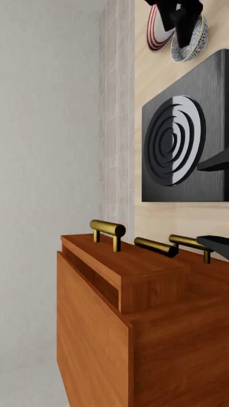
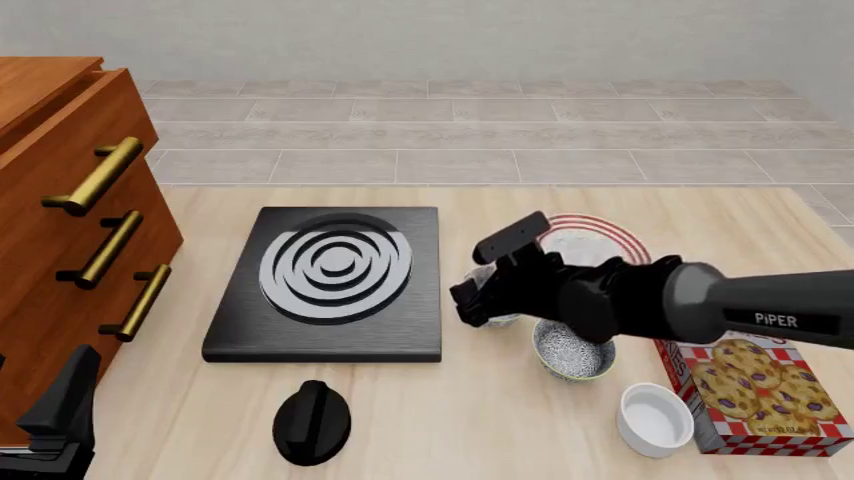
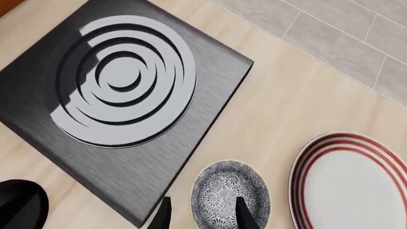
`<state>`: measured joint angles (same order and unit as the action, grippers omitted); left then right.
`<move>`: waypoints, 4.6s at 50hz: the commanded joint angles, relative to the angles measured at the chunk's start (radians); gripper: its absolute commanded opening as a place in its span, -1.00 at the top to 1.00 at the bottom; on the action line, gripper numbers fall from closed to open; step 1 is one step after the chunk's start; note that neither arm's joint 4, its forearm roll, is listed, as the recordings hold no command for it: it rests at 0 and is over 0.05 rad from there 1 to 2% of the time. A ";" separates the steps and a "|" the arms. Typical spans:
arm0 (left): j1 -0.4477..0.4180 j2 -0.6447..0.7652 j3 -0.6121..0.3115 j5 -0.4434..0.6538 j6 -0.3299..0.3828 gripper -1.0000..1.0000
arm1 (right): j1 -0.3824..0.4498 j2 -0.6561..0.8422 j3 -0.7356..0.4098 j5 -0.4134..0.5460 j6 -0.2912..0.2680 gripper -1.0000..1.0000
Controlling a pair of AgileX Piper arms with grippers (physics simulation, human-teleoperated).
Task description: Pick the akita bowl from table center and place it on the plate.
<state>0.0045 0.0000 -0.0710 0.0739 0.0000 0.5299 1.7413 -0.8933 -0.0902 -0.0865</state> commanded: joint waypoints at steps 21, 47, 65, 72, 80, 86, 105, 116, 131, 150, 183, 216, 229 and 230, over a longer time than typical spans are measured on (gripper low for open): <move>0.000 0.000 0.000 0.000 0.000 -1.00 | 0.006 0.039 0.021 -0.046 0.017 -1.00; 0.000 0.000 0.000 0.000 0.000 -1.00 | -0.022 0.074 0.000 -0.056 0.014 -1.00; 0.000 0.000 0.000 0.000 0.000 -1.00 | -0.011 0.110 0.011 -0.069 0.025 -1.00; 0.000 0.000 0.000 0.000 0.000 -1.00 | -0.015 0.127 0.003 -0.061 0.024 -1.00; 0.000 0.000 0.000 0.000 0.000 -1.00 | -0.027 0.145 -0.017 -0.045 0.015 -1.00; 0.000 0.000 0.000 0.000 0.000 -1.00 | -0.034 0.161 -0.027 -0.048 0.014 -1.00; 0.000 0.000 0.000 0.000 0.000 -1.00 | -0.030 0.186 -0.018 -0.071 0.022 -1.00; 0.000 0.000 0.000 0.000 0.000 -1.00 | -0.019 0.196 -0.007 -0.084 0.030 -1.00; 0.000 0.000 0.000 0.000 0.000 -1.00 | -0.008 0.209 0.006 -0.106 0.046 -1.00; 0.000 0.000 0.000 0.000 0.000 -1.00 | 0.012 0.212 0.037 -0.137 0.052 1.00; 0.000 0.000 0.000 0.000 0.000 -1.00 | 0.029 0.143 0.024 -0.048 0.002 1.00; 0.000 0.000 0.000 0.000 0.000 -1.00 | 0.042 -0.031 -0.001 0.137 -0.133 1.00; 0.000 0.000 0.000 0.000 0.000 -1.00 | 0.003 -0.071 -0.031 0.220 -0.249 1.00; 0.000 0.000 0.000 0.000 0.000 -1.00 | 0.001 -0.072 -0.030 0.222 -0.255 1.00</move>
<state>0.0046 0.0000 -0.0710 0.0739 -0.0001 0.5517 1.7055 -0.9051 0.0789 -0.2770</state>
